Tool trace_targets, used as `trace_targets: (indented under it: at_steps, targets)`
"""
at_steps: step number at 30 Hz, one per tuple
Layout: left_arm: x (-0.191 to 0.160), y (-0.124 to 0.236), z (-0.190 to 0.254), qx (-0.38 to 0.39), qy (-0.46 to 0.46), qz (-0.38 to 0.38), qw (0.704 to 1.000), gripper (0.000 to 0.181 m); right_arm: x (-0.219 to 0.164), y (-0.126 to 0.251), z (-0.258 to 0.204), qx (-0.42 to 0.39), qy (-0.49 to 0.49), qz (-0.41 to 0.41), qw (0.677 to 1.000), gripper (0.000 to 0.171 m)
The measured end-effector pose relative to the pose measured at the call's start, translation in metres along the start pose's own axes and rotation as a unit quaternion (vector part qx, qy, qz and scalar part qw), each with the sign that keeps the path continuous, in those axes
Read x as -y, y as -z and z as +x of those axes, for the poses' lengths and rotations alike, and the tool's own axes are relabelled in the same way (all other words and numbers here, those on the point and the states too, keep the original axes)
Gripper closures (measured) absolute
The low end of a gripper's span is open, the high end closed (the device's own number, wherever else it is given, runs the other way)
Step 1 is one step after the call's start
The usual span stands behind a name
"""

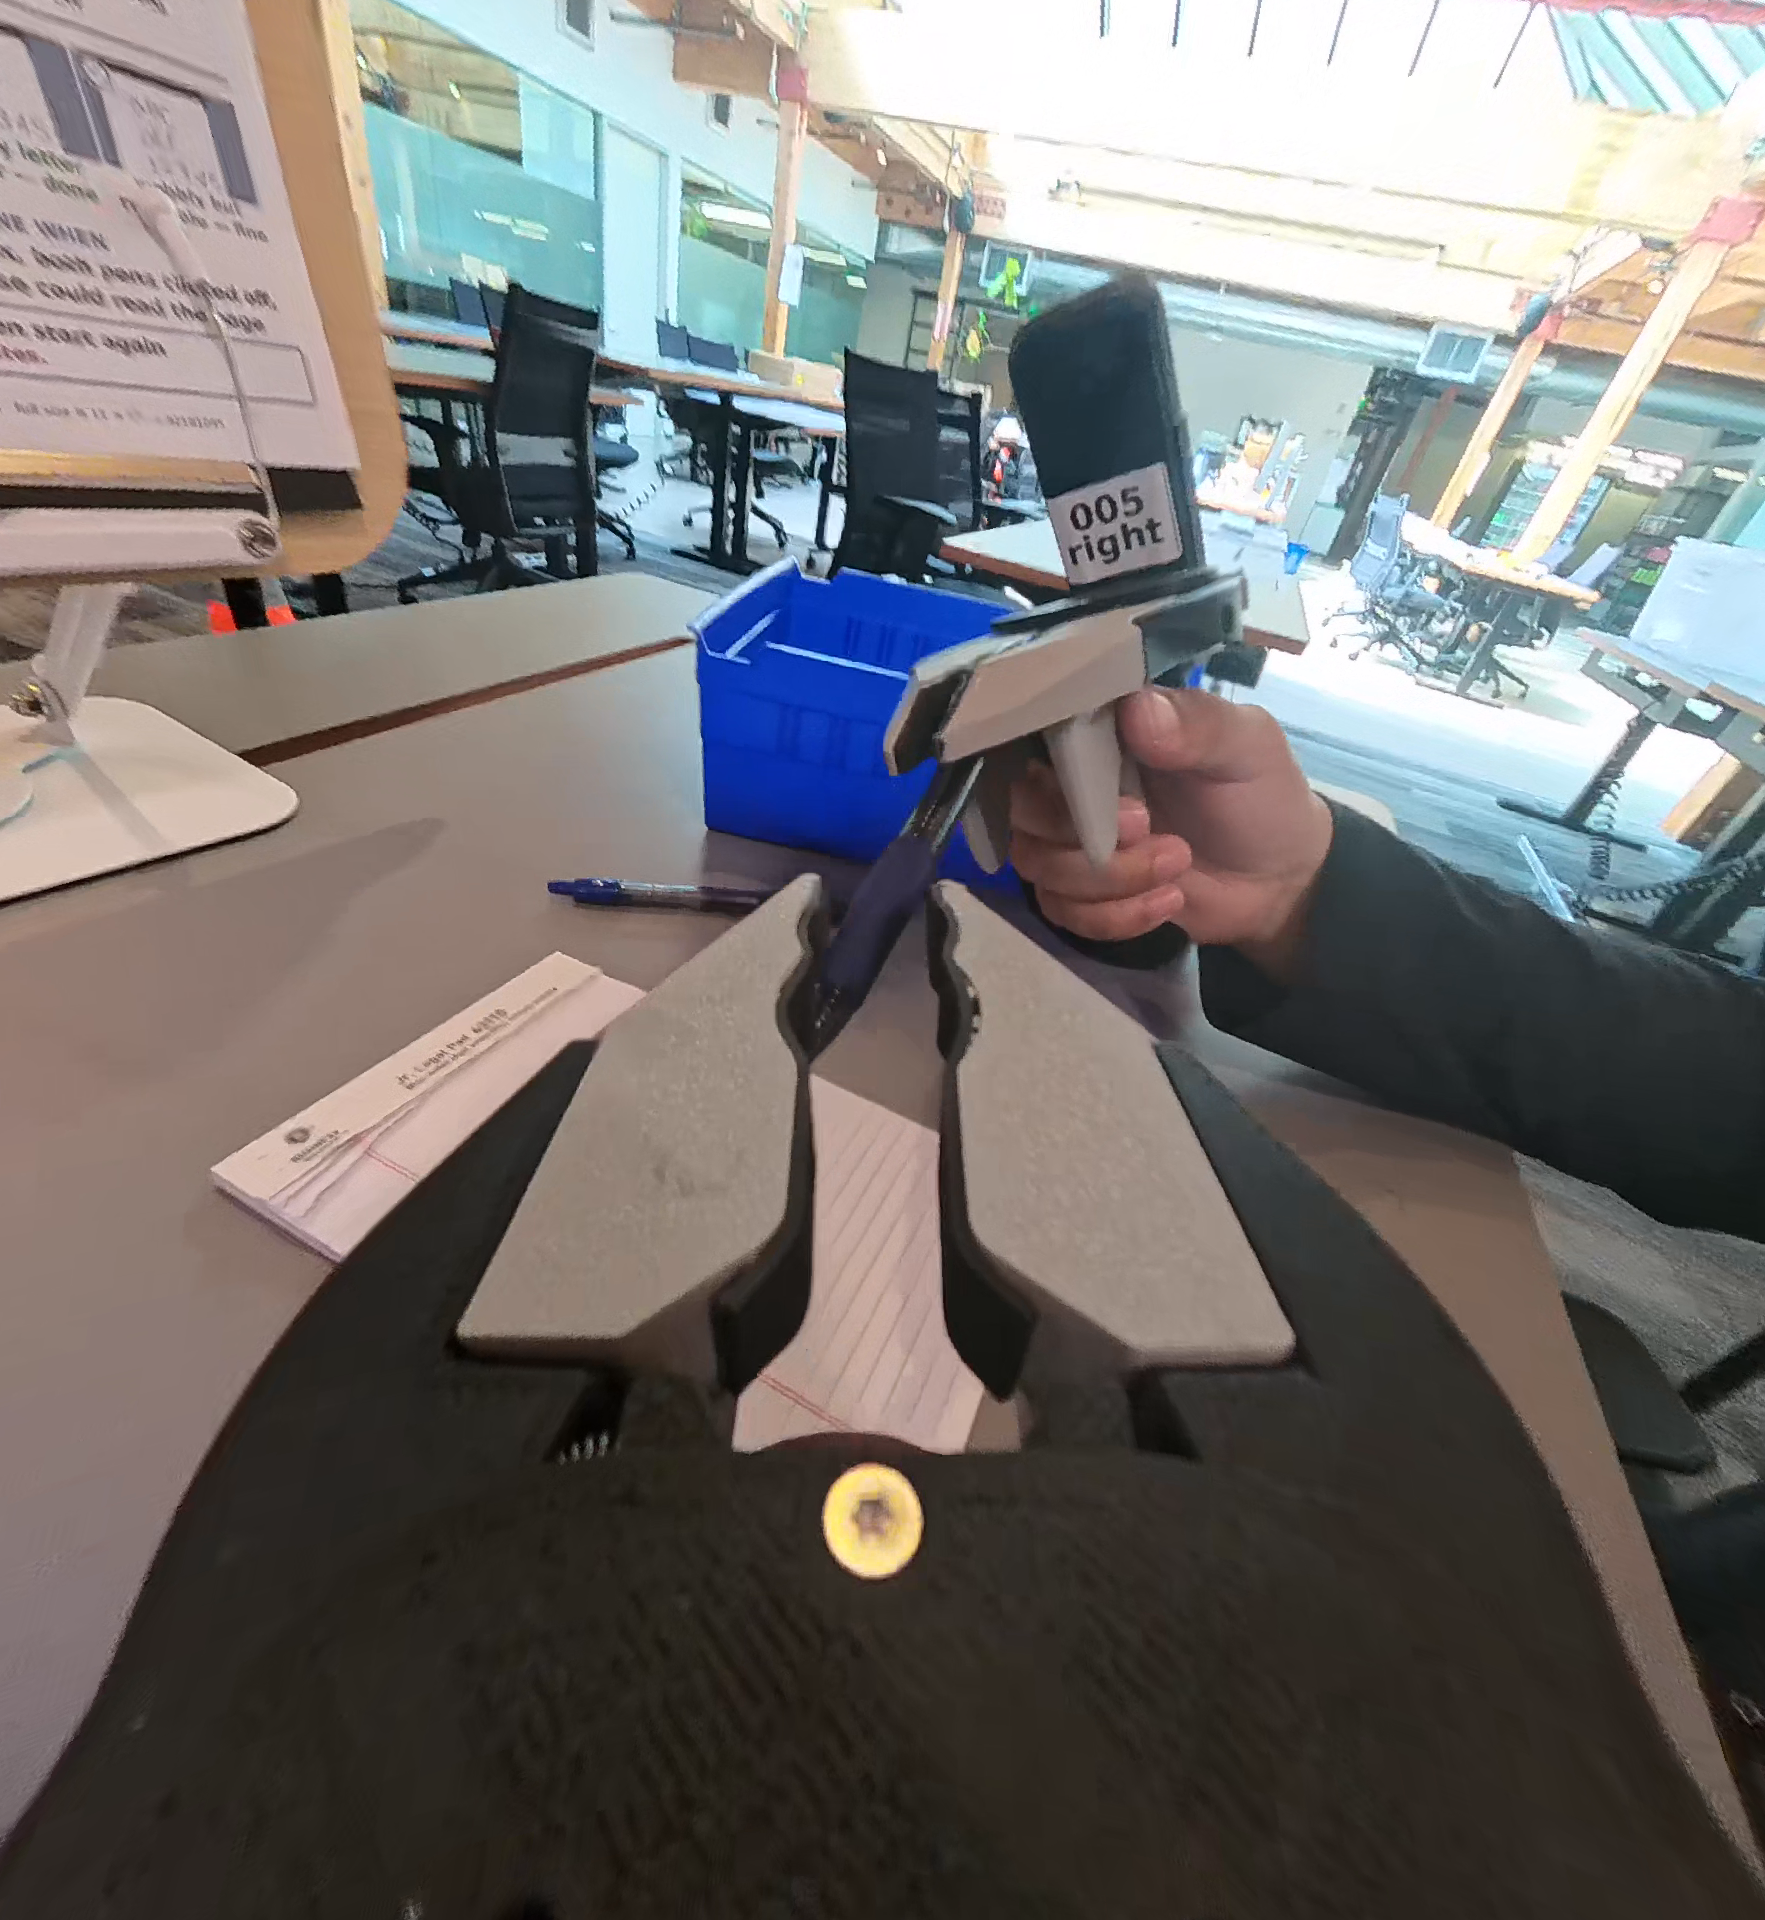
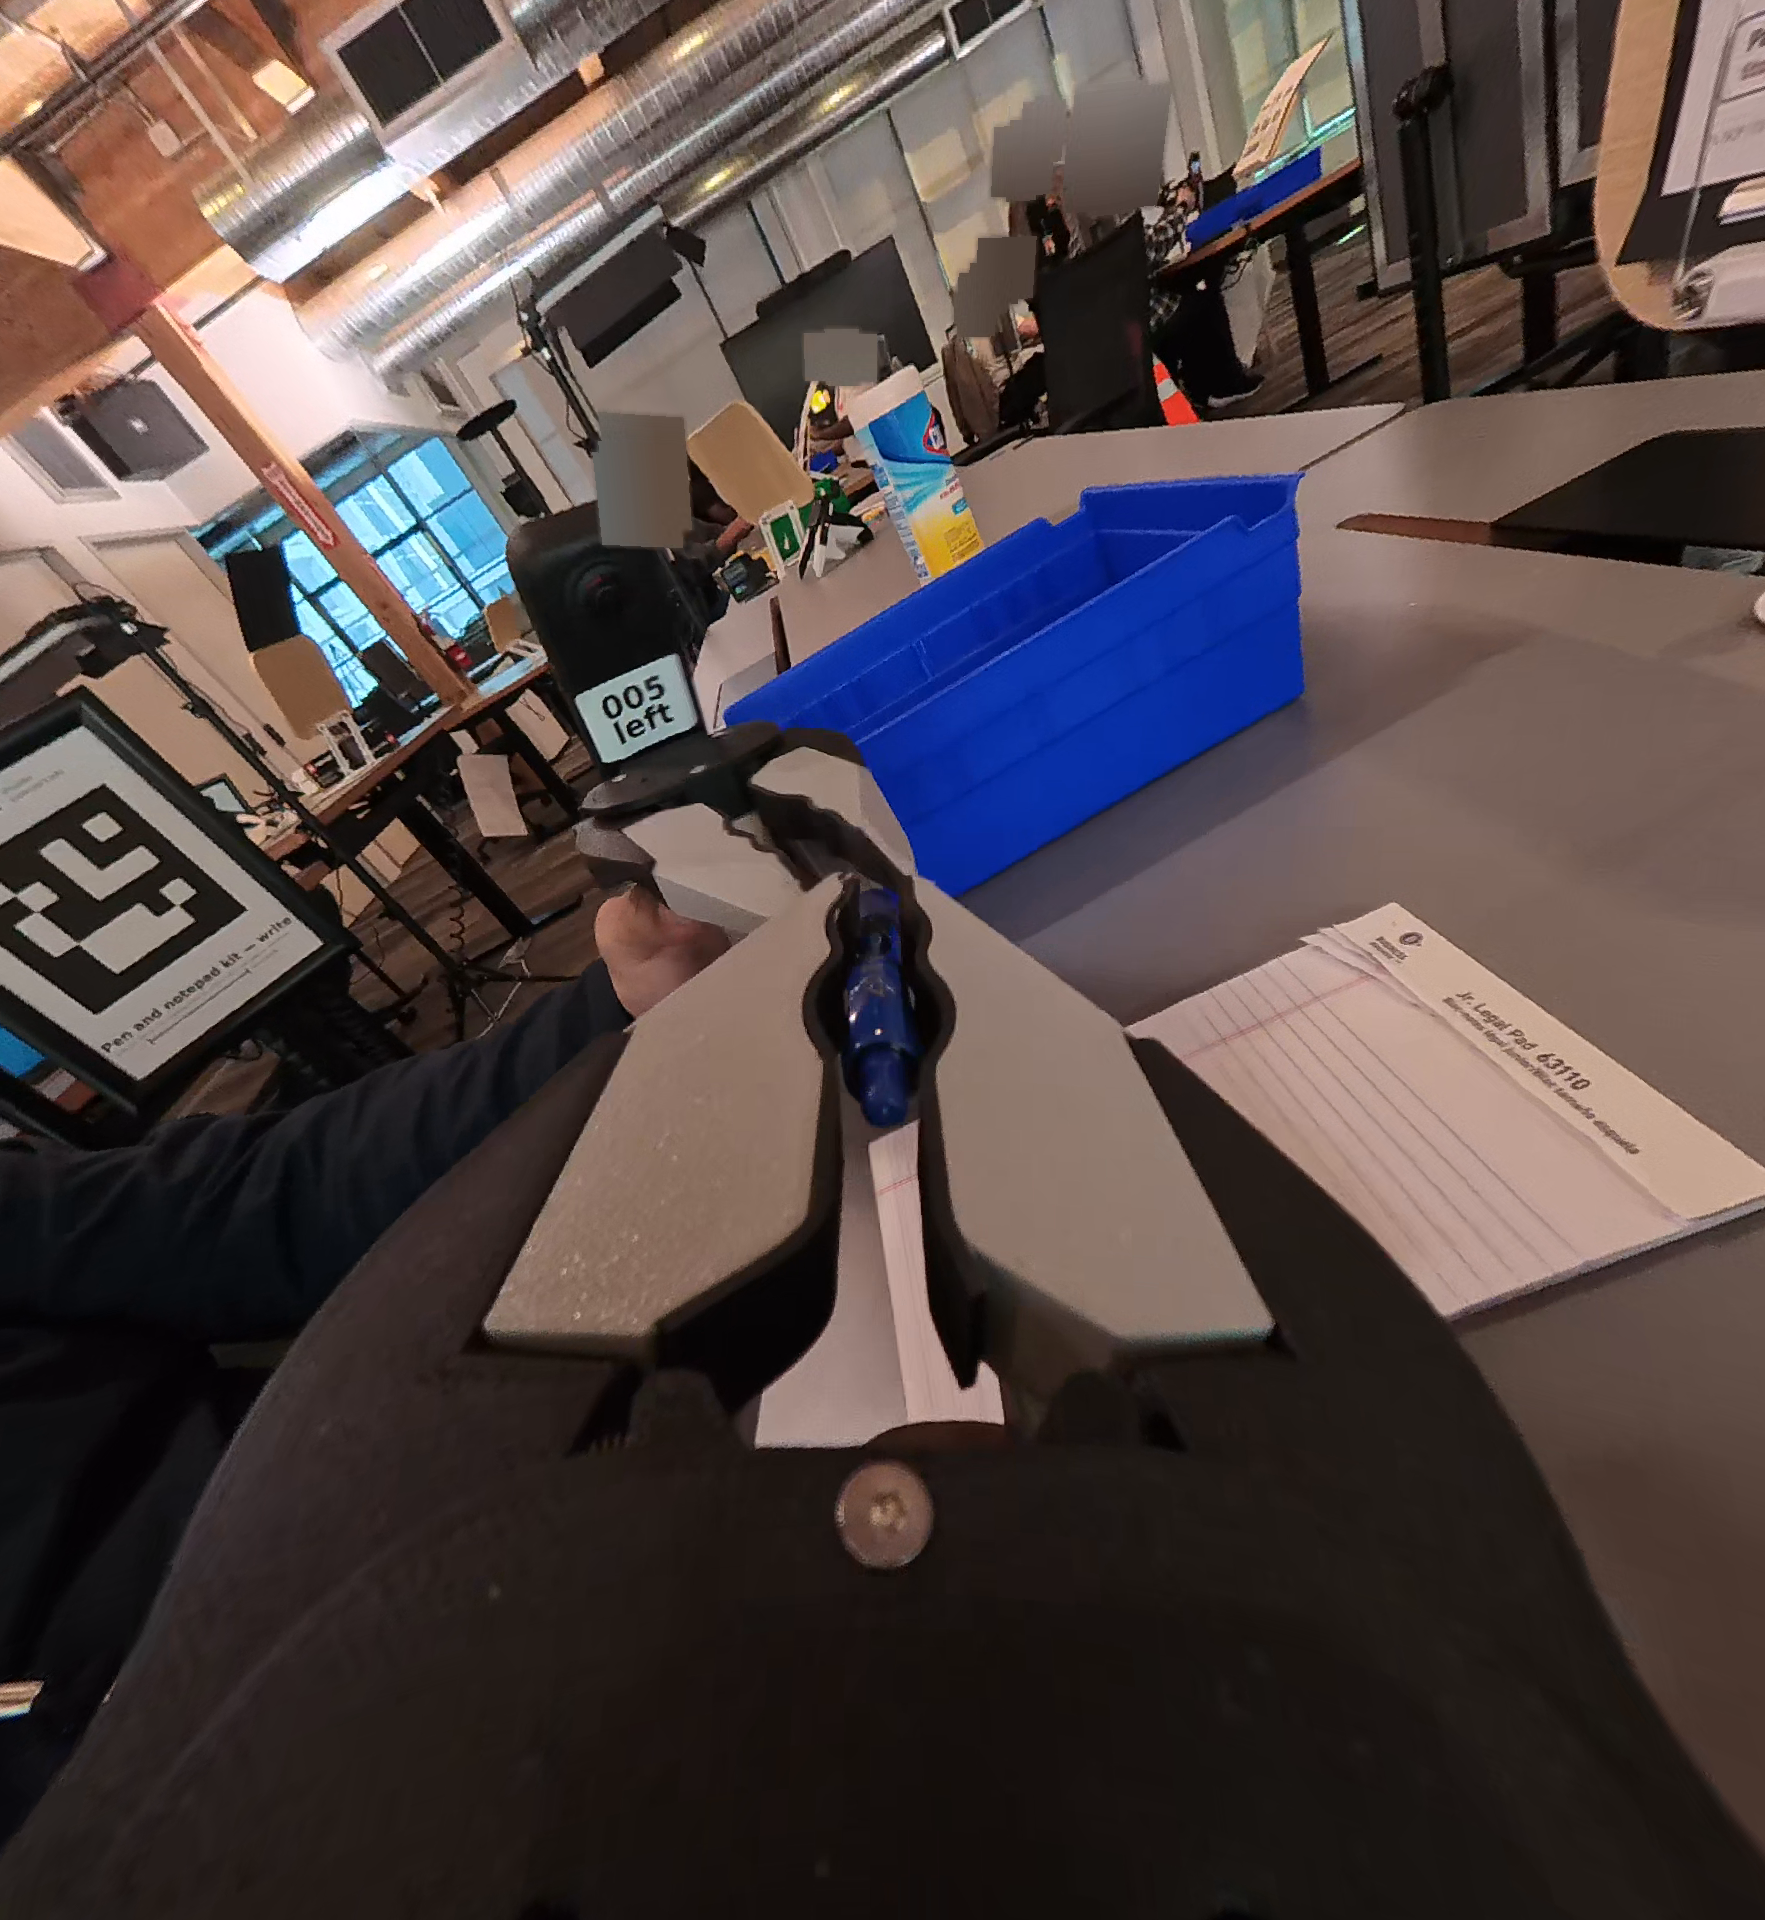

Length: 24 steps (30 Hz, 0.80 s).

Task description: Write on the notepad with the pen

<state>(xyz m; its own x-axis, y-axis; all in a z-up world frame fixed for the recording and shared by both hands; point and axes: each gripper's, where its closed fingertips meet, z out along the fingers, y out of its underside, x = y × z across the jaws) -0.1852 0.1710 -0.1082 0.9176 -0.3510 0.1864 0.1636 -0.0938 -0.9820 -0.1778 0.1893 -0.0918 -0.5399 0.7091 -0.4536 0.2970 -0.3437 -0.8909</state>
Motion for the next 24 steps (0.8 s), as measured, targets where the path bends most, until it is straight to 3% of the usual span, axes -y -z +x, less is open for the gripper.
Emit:
trace_targets:
  at_steps: [5,10,18,22,24]
  targets:
    - [0.015,0.012,-0.011,0.013,0.024,0.052,0.998,0.148,0.022,0.017,0.010,-0.020,-0.018,0.070,0.997,0.168]
    - [0.000,0.000,-0.007,0.014,0.016,0.015,1.000,0.145,0.039,0.029,0.009,0.005,-0.053,0.132,0.990,0.168]
    - [0.002,-0.012,0.013,-0.033,0.030,0.030,0.999,0.134,0.018,-0.002,-0.010,0.047,-0.068,0.092,0.992,0.168]
    - [0.014,-0.005,0.014,-0.048,0.050,0.065,0.995,0.135,0.009,-0.012,-0.019,0.068,-0.073,0.068,0.993,0.168]
    - [0.021,0.000,0.015,-0.055,0.054,0.085,0.993,0.146,0.005,-0.014,-0.021,0.077,-0.078,0.057,0.992,0.168]
